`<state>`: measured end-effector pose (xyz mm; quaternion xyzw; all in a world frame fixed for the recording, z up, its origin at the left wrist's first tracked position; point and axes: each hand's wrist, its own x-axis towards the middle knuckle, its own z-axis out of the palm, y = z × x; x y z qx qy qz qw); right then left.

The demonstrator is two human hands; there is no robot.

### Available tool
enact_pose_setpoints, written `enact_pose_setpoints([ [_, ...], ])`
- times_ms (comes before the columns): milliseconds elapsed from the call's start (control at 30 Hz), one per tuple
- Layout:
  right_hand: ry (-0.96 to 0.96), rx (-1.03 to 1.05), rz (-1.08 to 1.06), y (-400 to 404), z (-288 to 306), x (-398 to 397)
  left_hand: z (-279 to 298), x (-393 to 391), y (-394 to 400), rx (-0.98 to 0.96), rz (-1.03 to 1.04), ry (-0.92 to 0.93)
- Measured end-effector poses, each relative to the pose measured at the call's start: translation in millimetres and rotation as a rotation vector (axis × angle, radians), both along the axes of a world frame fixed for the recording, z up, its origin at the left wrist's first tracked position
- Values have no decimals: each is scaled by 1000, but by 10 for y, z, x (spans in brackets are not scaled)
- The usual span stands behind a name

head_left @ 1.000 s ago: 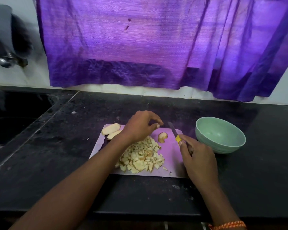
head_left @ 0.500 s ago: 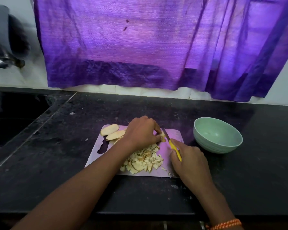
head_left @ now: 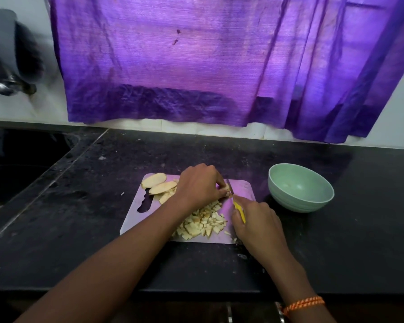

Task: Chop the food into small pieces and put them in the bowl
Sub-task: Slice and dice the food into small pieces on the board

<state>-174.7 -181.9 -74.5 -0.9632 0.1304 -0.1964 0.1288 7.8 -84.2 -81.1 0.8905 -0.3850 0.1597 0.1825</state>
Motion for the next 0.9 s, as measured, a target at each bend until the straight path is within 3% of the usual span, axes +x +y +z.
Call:
enact_pose_setpoints([
  [567, -197, 206, -10, -82, -128, -315, 22, 12, 19, 56, 11, -98],
  [900, -56, 31, 15, -100, -80, 89, -36, 61, 3, 24, 11, -36],
])
